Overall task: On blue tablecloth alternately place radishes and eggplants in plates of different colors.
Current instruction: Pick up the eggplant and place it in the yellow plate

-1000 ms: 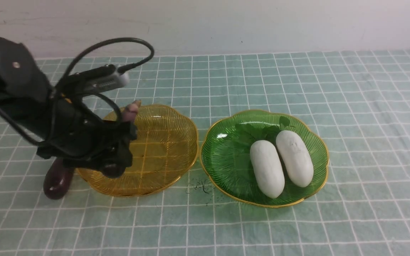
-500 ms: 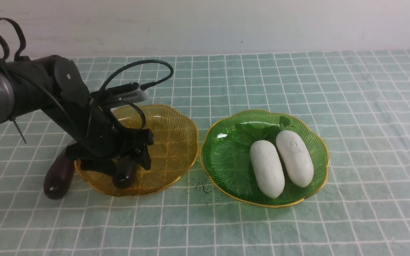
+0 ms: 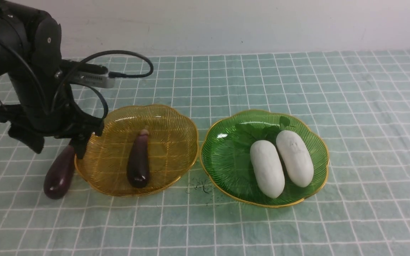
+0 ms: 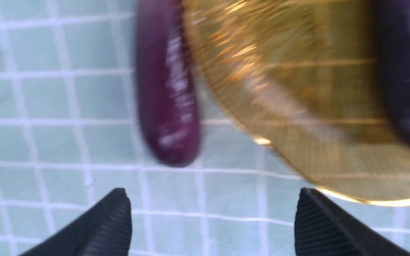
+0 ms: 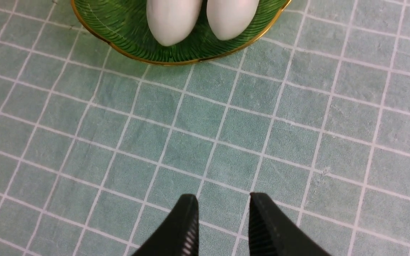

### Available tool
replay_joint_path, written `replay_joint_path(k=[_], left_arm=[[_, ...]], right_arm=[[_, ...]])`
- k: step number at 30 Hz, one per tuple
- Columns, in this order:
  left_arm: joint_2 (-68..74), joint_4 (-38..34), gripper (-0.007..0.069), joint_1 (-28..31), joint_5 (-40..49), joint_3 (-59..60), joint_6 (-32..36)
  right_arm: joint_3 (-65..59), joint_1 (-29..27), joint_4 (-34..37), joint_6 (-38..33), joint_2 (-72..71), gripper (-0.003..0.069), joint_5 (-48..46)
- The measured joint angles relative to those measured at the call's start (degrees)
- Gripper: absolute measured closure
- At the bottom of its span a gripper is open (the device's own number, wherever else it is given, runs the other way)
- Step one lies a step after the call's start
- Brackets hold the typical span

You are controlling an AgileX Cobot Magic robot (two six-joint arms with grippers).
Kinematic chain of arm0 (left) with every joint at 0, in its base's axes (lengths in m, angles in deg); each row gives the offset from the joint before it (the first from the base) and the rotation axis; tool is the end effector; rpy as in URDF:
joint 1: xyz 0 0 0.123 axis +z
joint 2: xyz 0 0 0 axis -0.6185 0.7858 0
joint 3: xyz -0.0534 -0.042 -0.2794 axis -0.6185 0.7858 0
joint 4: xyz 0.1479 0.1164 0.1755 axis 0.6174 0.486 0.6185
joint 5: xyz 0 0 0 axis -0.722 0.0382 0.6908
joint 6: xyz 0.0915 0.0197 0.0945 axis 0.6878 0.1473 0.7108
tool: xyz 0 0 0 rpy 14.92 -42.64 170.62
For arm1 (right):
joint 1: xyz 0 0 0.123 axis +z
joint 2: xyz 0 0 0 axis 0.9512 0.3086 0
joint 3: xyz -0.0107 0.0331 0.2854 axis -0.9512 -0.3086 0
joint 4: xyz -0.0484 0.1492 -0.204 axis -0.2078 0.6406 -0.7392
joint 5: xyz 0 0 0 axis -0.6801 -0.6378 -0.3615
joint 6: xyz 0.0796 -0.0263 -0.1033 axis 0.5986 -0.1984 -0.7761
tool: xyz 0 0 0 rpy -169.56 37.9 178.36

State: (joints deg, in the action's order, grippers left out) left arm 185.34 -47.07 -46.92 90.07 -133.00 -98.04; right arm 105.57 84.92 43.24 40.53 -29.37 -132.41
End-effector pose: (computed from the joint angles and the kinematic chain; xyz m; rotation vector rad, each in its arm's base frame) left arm 0.3638 -0.0243 0.2247 0.0069 2.9699 0.3228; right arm 0.1453 0.0557 0.2762 -0.4030 2.5587 0.2808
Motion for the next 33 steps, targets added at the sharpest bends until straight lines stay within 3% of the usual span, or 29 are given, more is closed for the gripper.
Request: replay_joint_path(k=[11,24,33], left_arm=[[6.8,0.24,0.0073,3.71,0.07,-0.05,-1.22],[12.62,-1.16,0.0073,3.85,-0.22,-0.05,-1.22],[13.95,2.27,0.0074,3.91,-0.29,-0.19,-1.55]], right_arm=[[-4.33,0.0,-0.06,-0.13,0.0,0.0468,1.72],[-4.33,0.0,-0.06,-0.17,0.0,0.0468,3.33],[-4.33,0.0,-0.06,-0.17,0.0,0.0468,3.33]])
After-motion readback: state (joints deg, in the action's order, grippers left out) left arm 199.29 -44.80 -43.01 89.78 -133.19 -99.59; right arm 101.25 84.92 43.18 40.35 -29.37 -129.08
